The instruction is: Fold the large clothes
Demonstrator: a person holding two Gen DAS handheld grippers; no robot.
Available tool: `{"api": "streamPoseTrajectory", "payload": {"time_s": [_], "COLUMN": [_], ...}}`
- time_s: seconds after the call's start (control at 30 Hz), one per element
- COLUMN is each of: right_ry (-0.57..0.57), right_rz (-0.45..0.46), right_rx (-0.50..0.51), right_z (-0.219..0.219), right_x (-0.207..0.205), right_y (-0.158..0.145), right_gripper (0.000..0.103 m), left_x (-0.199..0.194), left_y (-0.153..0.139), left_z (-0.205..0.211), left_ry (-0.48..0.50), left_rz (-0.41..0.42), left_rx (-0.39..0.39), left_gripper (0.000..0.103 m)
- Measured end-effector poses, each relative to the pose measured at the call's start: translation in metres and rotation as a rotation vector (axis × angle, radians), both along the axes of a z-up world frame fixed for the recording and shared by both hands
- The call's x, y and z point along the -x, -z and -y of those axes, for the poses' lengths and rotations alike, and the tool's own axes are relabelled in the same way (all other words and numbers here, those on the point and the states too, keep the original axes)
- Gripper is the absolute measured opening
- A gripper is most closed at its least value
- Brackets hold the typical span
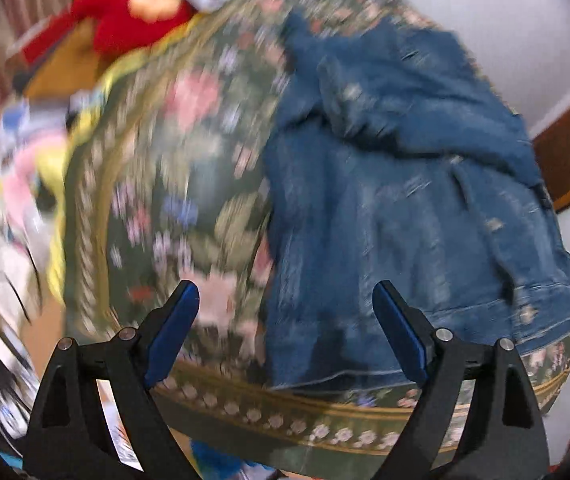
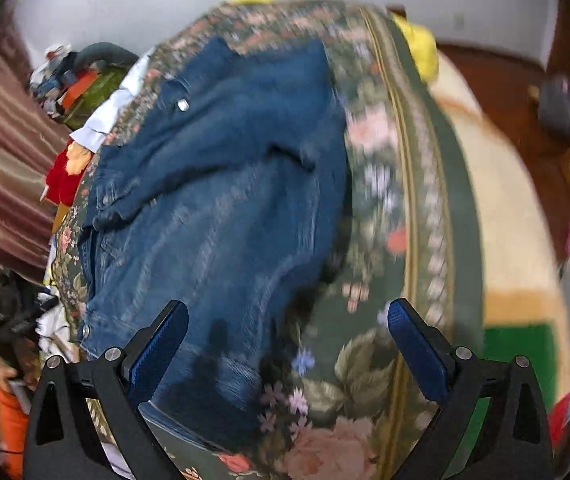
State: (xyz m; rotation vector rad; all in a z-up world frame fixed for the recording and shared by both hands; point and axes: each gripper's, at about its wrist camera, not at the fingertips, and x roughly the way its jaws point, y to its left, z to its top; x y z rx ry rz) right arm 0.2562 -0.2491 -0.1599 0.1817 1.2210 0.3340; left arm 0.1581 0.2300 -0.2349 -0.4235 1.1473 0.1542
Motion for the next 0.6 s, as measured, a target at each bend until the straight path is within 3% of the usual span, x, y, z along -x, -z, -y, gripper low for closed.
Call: {"api": "streamPoseTrajectory", "payload": {"time_s": [0.2, 0.3, 0.33, 0.4, 0.5, 0.6], "right_ry": [-0.043, -0.099, -0.115, -0.138, -0.148, -0.146], "right_rz": [-0.043, -0.032, -0.027, -0.024, -0.019, 0.011], "right_rx": [-0.079, -0.082, -0.073, -0.055, -0.065, -0.069], "right_z": [-0.013, -0.028, -0.035, -0.045, -0.052, -0.055], "right_x": [0.007, 0.010, 0.010, 0.009, 0.005, -0.001], "right_y": [0.019, 0.019, 0.017, 0.016, 0.014, 0.009], "right_gripper": [0.076, 0.072, 0.069, 0.059, 0.044, 0.030], "left_x": [0.008, 0.003, 0.000, -0.005, -0.013, -0.017], "left_y": [0.045, 0.059, 0.065, 0.074, 0.065, 0.049], "left_z": [-0.005, -0.001, 0.001, 0.002, 0.013, 0.026], "left_ry": [-0.067, -0.061, -0.056, -0.069, -0.018, 0.039], "left_rz": [-0.055, -0.042, -0.049, -0.066, -0.052, -0.043], "left_rx": [0.162, 0.221, 0.251, 0.286, 0.262, 0.174], "left_gripper": [0.088, 0.080, 0.073, 0.070, 0.049, 0.025]}}
